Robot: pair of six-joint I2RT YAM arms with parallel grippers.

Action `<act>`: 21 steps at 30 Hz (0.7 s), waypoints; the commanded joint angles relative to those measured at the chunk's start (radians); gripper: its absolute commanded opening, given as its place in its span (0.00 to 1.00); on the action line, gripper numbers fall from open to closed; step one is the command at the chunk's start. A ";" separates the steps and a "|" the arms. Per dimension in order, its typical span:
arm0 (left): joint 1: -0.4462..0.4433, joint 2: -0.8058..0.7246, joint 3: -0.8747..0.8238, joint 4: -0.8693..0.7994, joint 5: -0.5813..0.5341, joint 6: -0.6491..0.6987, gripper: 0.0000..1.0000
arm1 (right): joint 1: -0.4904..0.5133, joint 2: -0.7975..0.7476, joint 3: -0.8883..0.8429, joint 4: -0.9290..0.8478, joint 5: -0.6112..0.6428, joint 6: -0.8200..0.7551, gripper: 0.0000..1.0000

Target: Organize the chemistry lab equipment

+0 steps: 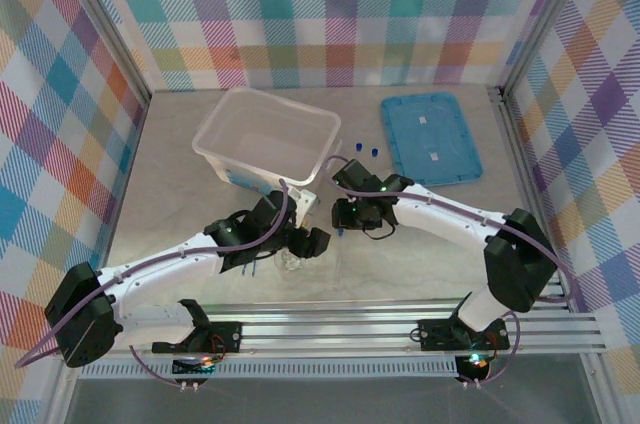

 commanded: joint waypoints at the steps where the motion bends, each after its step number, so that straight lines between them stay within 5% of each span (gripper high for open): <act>1: -0.014 -0.035 0.003 -0.091 -0.091 0.014 0.74 | 0.021 0.037 -0.007 0.022 -0.027 0.043 0.45; 10: -0.014 -0.078 -0.022 -0.190 -0.237 -0.031 0.73 | 0.034 0.095 -0.016 0.039 -0.026 0.069 0.45; 21: -0.014 -0.087 -0.047 -0.191 -0.248 -0.057 0.73 | 0.037 0.177 -0.017 0.064 -0.037 0.081 0.45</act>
